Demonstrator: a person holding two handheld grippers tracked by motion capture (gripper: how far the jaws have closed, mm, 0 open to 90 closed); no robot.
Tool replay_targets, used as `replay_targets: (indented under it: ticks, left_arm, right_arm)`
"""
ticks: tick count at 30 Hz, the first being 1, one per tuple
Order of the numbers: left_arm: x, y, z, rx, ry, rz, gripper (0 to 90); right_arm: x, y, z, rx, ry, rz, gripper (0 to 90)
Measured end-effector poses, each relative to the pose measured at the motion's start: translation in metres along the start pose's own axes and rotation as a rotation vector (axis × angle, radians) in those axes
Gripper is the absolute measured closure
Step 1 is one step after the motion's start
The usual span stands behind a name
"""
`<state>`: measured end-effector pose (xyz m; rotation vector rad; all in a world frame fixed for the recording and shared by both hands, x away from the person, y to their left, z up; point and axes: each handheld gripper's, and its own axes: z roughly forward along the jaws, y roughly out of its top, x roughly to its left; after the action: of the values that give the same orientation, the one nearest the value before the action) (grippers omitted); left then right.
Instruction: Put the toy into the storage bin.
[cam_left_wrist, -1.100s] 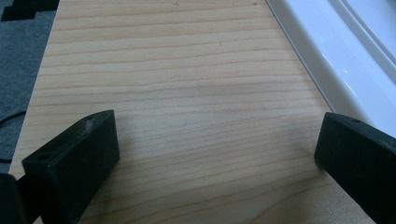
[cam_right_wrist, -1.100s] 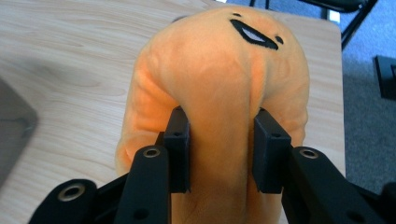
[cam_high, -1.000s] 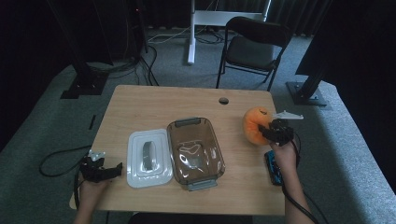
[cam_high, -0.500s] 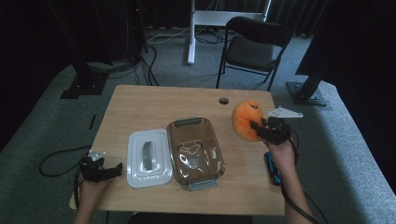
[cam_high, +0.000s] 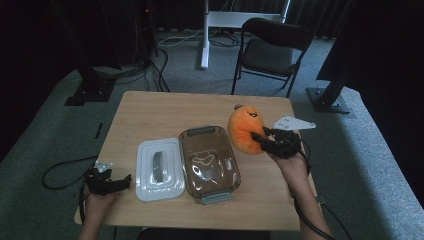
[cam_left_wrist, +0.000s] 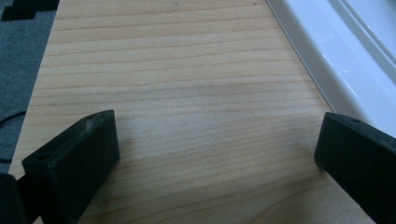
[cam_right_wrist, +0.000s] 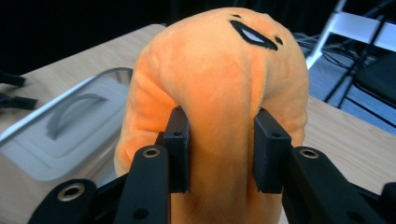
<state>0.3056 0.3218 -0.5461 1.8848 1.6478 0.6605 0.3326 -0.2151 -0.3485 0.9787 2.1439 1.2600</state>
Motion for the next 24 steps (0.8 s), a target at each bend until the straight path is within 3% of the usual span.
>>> replay_targets:
  ticks: [8, 24]
  left_arm:
    - [0.0, 0.0, 0.0, -0.001, 0.0, 0.001, 0.3]
    - [0.0, 0.0, 0.0, -0.003, 0.0, 0.0, 0.3]
  right_arm:
    - [0.027, 0.006, 0.005, -0.004, 0.104, -0.052, 63.7]
    - [0.073, 0.002, 0.026, 0.041, 0.25, -0.122, 63.6]
